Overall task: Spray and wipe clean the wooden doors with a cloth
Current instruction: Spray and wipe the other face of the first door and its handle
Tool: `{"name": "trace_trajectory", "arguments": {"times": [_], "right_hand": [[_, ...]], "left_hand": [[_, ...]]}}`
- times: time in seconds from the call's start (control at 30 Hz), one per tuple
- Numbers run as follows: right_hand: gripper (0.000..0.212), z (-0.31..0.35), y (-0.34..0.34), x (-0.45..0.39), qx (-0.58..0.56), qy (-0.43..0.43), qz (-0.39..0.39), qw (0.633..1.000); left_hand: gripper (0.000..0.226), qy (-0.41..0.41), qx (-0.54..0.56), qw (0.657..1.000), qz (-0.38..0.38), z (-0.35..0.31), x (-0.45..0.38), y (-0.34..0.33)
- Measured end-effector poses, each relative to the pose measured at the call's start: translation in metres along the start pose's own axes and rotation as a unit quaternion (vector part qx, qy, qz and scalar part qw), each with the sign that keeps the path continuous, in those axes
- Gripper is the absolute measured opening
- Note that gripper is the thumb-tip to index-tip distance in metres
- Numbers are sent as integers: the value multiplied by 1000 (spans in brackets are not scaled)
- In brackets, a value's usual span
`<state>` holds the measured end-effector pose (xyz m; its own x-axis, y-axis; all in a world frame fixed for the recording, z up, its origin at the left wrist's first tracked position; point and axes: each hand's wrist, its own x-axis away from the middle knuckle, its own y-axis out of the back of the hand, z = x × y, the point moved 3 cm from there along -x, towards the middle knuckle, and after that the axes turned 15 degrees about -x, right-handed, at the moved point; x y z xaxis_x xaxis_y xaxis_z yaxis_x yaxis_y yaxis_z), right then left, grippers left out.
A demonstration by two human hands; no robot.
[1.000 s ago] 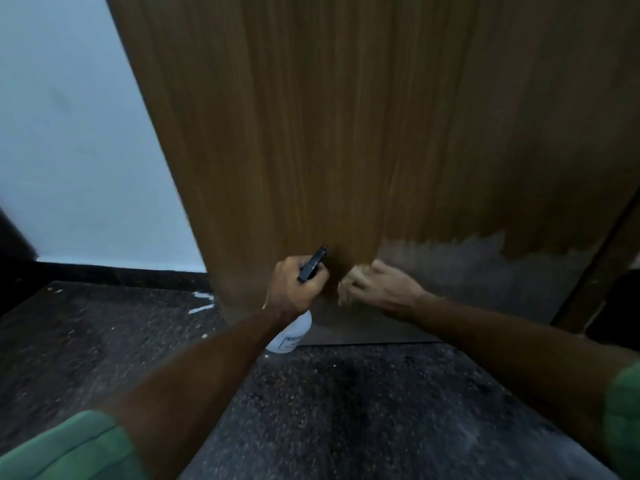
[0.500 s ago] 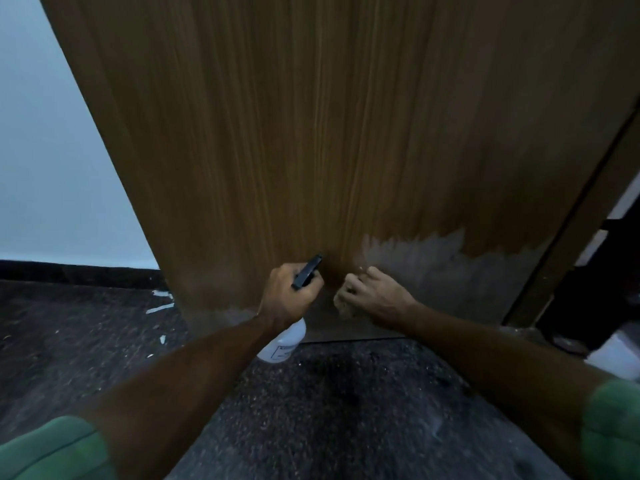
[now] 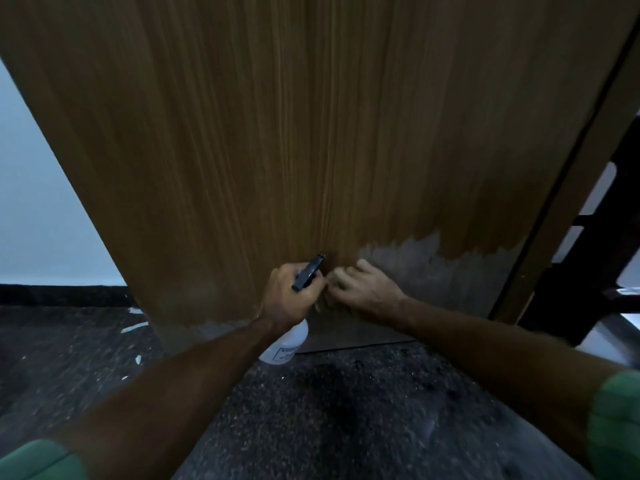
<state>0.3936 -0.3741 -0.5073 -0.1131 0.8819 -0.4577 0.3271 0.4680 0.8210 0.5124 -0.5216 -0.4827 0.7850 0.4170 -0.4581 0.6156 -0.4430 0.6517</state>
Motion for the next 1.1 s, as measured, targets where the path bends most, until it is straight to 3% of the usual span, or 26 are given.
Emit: {"name": "trace_trajectory", "arguments": {"times": [0.1, 0.13, 0.2, 0.3, 0.37, 0.43, 0.5, 0.57, 0.67, 0.73, 0.77, 0.8, 0.87, 0.93, 0.97, 1.03, 1.1], "right_hand": [[25, -17, 31, -14, -27, -159, -180, 970], [23, -20, 32, -11, -26, -176, -202, 963], [26, -18, 18, 6, -15, -128, -157, 979], [27, -18, -10, 38, -10, -19, 14, 1000], [27, -18, -6, 38, 9, -3, 48, 999], [28, -23, 13, 27, -19, -71, -58, 996], [30, -37, 38, 22, -57, -194, -199, 959], [26, -44, 43, 30, -43, -214, -244, 945], [32, -40, 5, 61, -35, -90, -93, 991], [42, -40, -14, 85, -24, -44, 32, 998], [45, -42, -14, 88, -11, -41, 57, 997], [46, -45, -7, 85, 0, -51, 43, 998], [43, -50, 22, 65, -18, -134, -80, 988], [31, -59, 53, 46, -37, -233, -214, 948], [24, -63, 60, 43, -30, -238, -245, 939], [17, -65, 51, 54, -14, -166, -218, 962], [18, -65, 24, 80, -25, -59, -89, 994]], "left_hand": [[43, 12, 8, 1000, -13, 1, -4, -7], [46, 9, 4, 1000, -18, 0, -5, -10], [50, 8, 8, 1000, -20, -1, -3, -14], [50, 9, 8, 1000, 3, -7, -3, -22], [46, 8, -7, 1000, 7, -11, -3, -26], [46, 10, -10, 1000, 3, -16, -4, -29], [49, 19, -2, 1000, -3, -21, -6, -33], [48, 23, -4, 1000, -6, -29, -10, -35], [41, 20, 0, 1000, 19, -37, -11, -35], [35, 12, -8, 999, 44, -46, -10, -32], [35, 11, -12, 999, 47, -49, -10, -28], [38, 13, -14, 999, 46, -52, -10, -25], [49, 18, -11, 999, 31, -58, -15, -21], [55, 21, -11, 1000, 18, -62, -18, -22], [55, 19, -11, 1000, 16, -66, -19, -24], [52, 7, -12, 1000, 25, -73, -18, -31], [48, 3, -18, 999, 36, -80, -22, -41]]}}
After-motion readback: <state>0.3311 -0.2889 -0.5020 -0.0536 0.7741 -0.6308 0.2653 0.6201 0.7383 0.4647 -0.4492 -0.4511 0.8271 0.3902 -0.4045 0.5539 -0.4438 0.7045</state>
